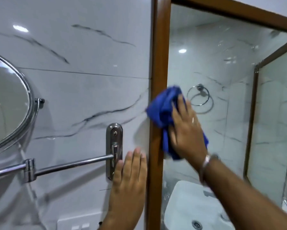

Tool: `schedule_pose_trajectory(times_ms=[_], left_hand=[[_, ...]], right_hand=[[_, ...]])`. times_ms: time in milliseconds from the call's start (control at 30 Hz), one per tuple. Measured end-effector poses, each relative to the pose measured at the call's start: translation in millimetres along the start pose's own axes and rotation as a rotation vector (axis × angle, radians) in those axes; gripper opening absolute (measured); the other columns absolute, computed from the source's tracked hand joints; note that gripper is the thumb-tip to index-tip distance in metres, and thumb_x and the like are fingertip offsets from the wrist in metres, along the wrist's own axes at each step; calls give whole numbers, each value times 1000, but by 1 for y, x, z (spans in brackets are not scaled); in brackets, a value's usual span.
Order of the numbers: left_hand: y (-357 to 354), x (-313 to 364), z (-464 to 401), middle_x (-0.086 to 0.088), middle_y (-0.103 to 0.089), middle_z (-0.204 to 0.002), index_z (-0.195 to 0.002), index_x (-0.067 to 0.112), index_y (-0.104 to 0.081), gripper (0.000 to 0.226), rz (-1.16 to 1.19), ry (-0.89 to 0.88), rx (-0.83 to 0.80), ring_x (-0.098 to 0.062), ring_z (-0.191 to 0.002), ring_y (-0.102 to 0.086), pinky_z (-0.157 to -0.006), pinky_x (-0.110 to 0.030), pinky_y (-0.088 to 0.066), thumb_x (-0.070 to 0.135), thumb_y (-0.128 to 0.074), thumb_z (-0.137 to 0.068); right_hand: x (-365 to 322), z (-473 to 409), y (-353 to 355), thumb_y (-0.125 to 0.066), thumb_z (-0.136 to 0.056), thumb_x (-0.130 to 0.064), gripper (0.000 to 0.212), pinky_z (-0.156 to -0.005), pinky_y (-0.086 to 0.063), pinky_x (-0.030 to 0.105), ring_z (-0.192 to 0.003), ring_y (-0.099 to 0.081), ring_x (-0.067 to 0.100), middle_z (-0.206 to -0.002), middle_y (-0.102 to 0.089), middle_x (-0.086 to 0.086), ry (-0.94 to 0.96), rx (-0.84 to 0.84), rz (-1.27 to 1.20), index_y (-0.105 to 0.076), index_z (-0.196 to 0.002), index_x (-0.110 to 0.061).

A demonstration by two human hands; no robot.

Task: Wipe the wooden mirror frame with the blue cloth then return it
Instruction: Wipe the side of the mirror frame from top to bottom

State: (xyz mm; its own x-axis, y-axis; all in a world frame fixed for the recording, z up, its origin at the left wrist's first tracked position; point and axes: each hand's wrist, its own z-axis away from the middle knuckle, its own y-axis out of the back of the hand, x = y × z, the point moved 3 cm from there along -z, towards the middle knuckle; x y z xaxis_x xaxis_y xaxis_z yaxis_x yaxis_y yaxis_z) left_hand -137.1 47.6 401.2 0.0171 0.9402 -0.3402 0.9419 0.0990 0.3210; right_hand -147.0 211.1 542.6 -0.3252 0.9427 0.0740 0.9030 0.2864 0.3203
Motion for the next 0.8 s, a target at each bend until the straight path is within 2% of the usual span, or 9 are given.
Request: schedule_pose_trajectory(times_ms=[67,133,233,333,400,467,567,667,800], left_hand=[[-16,5,16,-17,-39,-155,-145,7,-50,56,29,-8,-8,-34,-140,-42,-119,-49,-16,15,-40,-90],[-30,5,21,-16,-36,-157,-146,9,-48,57,56,-9,24,-35,-144,-38,-121,-48,-14,20,-42,-91],[-39,4,22,-16,-35,-157,-148,8,-46,60,76,11,105,-32,-147,-31,-123,-45,-10,26,-46,-90],[-42,7,24,-16,-34,-157,-150,7,-43,61,83,4,161,-31,-147,-30,-122,-45,-10,26,-42,-92],[-45,5,24,-16,-30,-159,-153,7,-38,64,72,6,165,-32,-148,-27,-122,-45,-9,29,-41,-92],[-45,5,23,-17,-26,-161,-154,7,-33,67,35,3,150,-35,-150,-21,-123,-45,-5,30,-42,-92],[-45,6,22,-17,-26,-161,-154,6,-33,62,19,-1,161,-36,-151,-18,-123,-46,-3,28,-36,-97],[-45,7,21,-19,-27,-160,-154,5,-34,65,5,-15,172,-35,-150,-21,-122,-46,-4,31,-41,-95],[-45,9,20,-20,-28,-158,-151,4,-40,69,42,-18,197,-34,-148,-22,-121,-45,-8,32,-49,-88]], right_hand=[[3,-55,13,-43,-90,-23,62,-119,-16,45,-146,-13,37,-160,-14,12,-51,49,-13,-26,-149,-15],[4,-86,18,-42,-90,-22,61,-120,-19,44,-147,-14,35,-160,-16,12,-50,111,-10,-27,-149,-15],[6,-68,4,-43,-88,-22,61,-119,-20,42,-146,-17,33,-159,-20,10,-37,178,-34,-31,-147,-16],[5,29,-32,-46,-86,-24,63,-120,-16,46,-145,-20,37,-157,-23,14,-21,153,-72,-31,-147,-16],[-2,125,-62,-48,-85,-26,64,-121,-11,46,-145,-19,39,-155,-26,16,-42,39,-84,-30,-145,-18],[-15,224,-89,-41,-91,-29,53,-120,-7,43,-148,-8,34,-153,-27,16,-27,-132,-18,-31,-142,-18],[-22,306,-103,-31,-98,-30,48,-118,-10,43,-148,2,34,-162,0,12,59,-314,125,-30,-142,-13],[-15,268,-90,-45,-86,-29,48,-116,-11,44,-148,3,33,-162,1,9,120,-277,66,-42,-129,-9],[-11,104,-46,-48,-81,-28,64,-117,-14,48,-144,-14,39,-150,-23,20,-5,17,-94,-37,-140,-3]])
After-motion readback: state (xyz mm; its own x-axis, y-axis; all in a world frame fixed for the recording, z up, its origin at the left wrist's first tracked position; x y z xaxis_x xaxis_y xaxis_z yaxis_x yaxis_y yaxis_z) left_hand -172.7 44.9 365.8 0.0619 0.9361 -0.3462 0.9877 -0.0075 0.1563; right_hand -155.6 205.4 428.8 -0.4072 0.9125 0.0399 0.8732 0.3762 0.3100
